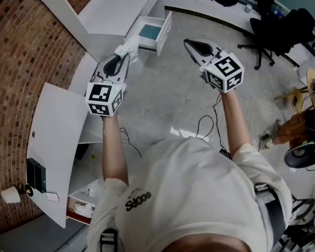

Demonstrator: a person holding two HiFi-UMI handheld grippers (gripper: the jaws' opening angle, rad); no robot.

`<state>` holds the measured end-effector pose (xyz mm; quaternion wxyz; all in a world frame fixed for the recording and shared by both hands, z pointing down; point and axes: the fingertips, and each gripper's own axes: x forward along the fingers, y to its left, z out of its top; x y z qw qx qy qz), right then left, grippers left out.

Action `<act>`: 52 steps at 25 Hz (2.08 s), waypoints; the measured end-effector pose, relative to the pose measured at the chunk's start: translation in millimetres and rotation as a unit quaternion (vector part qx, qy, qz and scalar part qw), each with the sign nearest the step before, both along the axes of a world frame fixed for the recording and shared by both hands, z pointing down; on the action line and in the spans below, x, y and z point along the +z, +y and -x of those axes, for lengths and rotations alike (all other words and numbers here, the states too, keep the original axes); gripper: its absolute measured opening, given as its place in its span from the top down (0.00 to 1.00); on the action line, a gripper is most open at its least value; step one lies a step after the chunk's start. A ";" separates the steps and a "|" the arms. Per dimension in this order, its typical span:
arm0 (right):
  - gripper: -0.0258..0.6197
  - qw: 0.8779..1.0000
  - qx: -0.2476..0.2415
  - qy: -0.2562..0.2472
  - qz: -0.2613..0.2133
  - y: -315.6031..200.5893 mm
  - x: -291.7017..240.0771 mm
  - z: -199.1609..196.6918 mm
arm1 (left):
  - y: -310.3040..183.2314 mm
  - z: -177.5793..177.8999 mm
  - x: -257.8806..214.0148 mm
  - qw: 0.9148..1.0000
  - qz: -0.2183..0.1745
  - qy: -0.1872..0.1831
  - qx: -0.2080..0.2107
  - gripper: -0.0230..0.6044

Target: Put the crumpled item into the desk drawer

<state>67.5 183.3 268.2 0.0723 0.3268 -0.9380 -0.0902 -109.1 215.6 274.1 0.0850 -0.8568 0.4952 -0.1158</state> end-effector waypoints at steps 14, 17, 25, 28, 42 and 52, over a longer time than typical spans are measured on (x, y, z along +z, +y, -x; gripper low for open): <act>0.97 0.999 0.026 0.000 0.018 8.4 8.2 50.5 | 12.7 57.0 17.9 1.000 0.019 0.000 0.020 0.87; 0.97 0.999 0.039 -0.005 0.017 14.9 5.1 68.2 | 18.7 78.4 17.4 0.999 0.020 -0.004 0.030 0.87; 0.97 0.997 0.077 -0.005 0.020 40.2 12.4 94.0 | 26.8 118.5 23.8 0.999 0.021 0.002 0.049 0.87; 0.97 0.996 0.083 0.004 0.021 38.9 14.3 98.9 | 24.2 126.3 25.3 0.999 0.020 0.009 0.048 0.87; 0.97 0.997 0.079 -0.003 0.022 -55.0 26.5 84.0 | -53.7 120.8 43.7 0.999 0.036 0.002 0.016 0.87; 0.97 0.999 0.041 -0.001 0.032 -198.9 16.7 7.6 | -176.5 49.4 27.9 0.999 0.041 -0.009 -0.031 0.87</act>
